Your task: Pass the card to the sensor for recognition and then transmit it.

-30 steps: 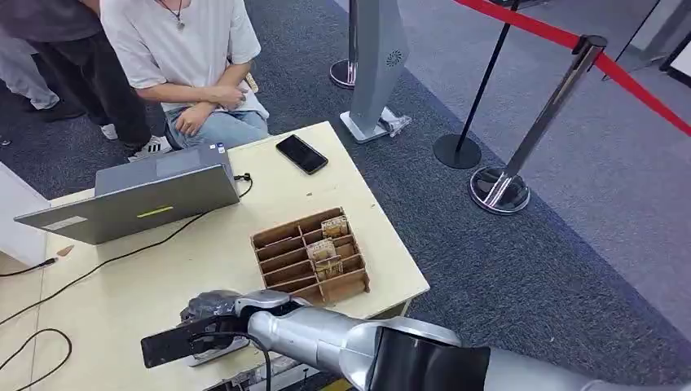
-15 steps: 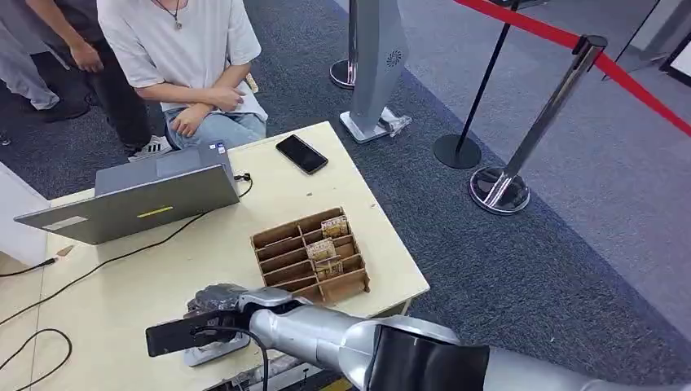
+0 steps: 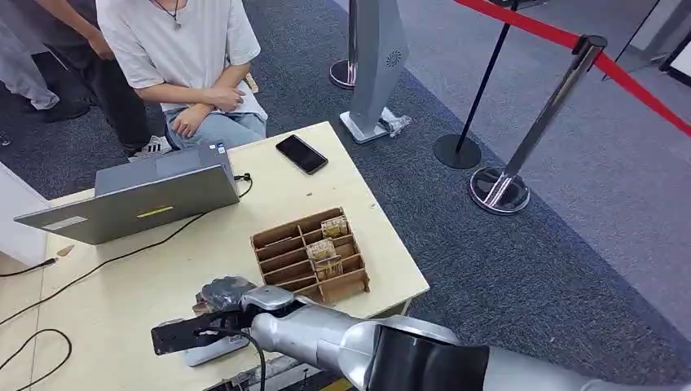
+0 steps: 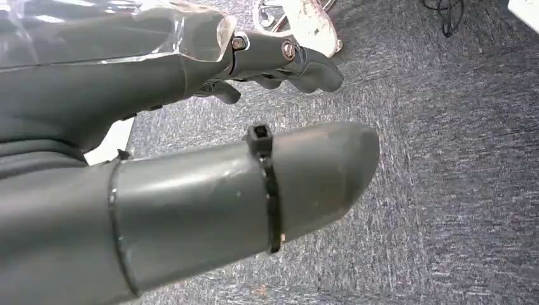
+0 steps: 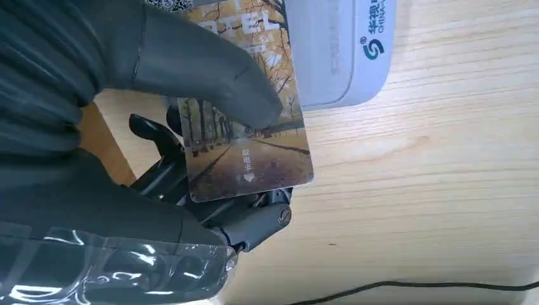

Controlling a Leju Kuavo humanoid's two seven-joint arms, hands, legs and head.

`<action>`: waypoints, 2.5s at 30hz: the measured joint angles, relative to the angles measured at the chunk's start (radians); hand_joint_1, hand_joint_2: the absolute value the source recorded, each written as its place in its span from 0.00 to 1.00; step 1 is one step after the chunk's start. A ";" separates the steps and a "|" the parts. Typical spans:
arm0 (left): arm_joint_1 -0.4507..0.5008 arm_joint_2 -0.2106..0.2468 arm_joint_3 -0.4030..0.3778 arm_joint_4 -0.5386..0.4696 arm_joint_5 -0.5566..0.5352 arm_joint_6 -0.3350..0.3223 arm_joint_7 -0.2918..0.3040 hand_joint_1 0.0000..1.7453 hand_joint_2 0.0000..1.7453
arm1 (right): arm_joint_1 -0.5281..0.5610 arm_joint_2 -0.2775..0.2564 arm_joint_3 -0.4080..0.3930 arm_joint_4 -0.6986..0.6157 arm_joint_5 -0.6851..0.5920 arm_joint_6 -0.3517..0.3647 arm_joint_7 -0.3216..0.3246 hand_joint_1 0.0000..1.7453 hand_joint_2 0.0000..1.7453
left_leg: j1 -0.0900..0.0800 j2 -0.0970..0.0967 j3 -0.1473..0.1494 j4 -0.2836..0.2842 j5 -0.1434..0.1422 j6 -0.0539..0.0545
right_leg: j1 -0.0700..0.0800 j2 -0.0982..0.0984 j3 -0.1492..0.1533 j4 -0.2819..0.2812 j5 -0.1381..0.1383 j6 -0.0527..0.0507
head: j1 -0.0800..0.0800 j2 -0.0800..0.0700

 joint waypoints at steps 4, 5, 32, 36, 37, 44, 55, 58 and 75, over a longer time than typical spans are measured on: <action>0.000 0.000 0.000 0.000 -0.002 0.000 0.000 0.00 0.00 | 0.002 0.005 0.013 0.005 0.032 -0.023 0.007 1.00 1.00 | 0.000 0.000 0.000 0.000 0.000 0.000 | 0.000 0.000 0.000 0.000 0.000 0.000 | 0.000 0.000; 0.000 0.000 0.000 0.000 -0.002 0.000 0.000 0.00 0.00 | 0.003 0.006 0.018 0.007 0.036 -0.027 0.008 1.00 1.00 | 0.000 0.000 0.000 0.000 0.000 0.000 | 0.000 0.000 0.000 0.000 0.000 0.000 | 0.000 0.000; 0.000 0.000 0.000 0.000 -0.007 -0.008 0.000 0.00 0.00 | 0.009 0.013 0.033 0.005 0.062 -0.044 -0.025 1.00 1.00 | 0.000 0.000 0.000 0.000 0.000 0.000 | 0.000 0.000 0.000 0.000 0.000 0.000 | 0.000 0.000; 0.000 0.000 0.000 0.000 -0.002 -0.008 0.000 0.00 0.00 | 0.013 0.011 0.019 -0.032 0.025 -0.012 -0.089 1.00 1.00 | 0.000 0.000 0.000 0.000 0.000 0.000 | 0.000 0.000 0.000 0.000 0.000 0.000 | 0.000 0.000; 0.000 0.000 0.000 0.000 -0.002 -0.008 0.000 0.00 0.00 | 0.015 0.009 0.014 -0.045 0.015 -0.002 -0.101 1.00 1.00 | 0.000 0.000 0.000 0.000 0.000 0.000 | 0.000 0.000 0.000 0.000 0.000 0.000 | 0.000 0.000; 0.000 0.000 0.001 0.000 0.007 -0.004 -0.002 0.00 0.00 | 0.037 -0.029 -0.041 -0.229 -0.111 0.106 -0.162 1.00 1.00 | 0.000 0.000 0.000 0.000 0.000 0.000 | 0.000 0.000 0.000 0.000 0.000 0.000 | 0.000 0.000; 0.007 -0.002 0.019 0.000 0.024 0.011 -0.024 0.00 0.00 | 0.076 -0.123 -0.126 -0.641 -0.146 0.030 -0.200 1.00 1.00 | 0.000 0.000 0.000 0.000 0.000 0.000 | 0.000 0.000 0.000 0.000 0.000 0.000 | 0.000 0.000; 0.010 -0.004 0.023 0.000 0.024 0.013 -0.028 0.00 0.00 | 0.084 -0.138 -0.151 -0.750 -0.024 -0.118 -0.199 1.00 1.00 | 0.000 0.000 0.000 0.000 0.000 0.000 | 0.000 0.000 0.000 0.000 0.000 0.000 | 0.000 0.000; 0.004 -0.009 0.022 0.000 -0.020 0.010 -0.028 0.00 0.00 | 0.018 -0.158 -0.333 -0.743 0.718 -0.656 -0.030 1.00 1.00 | 0.000 0.000 0.000 0.000 0.000 0.000 | 0.000 0.000 0.000 0.000 0.000 0.000 | 0.000 0.000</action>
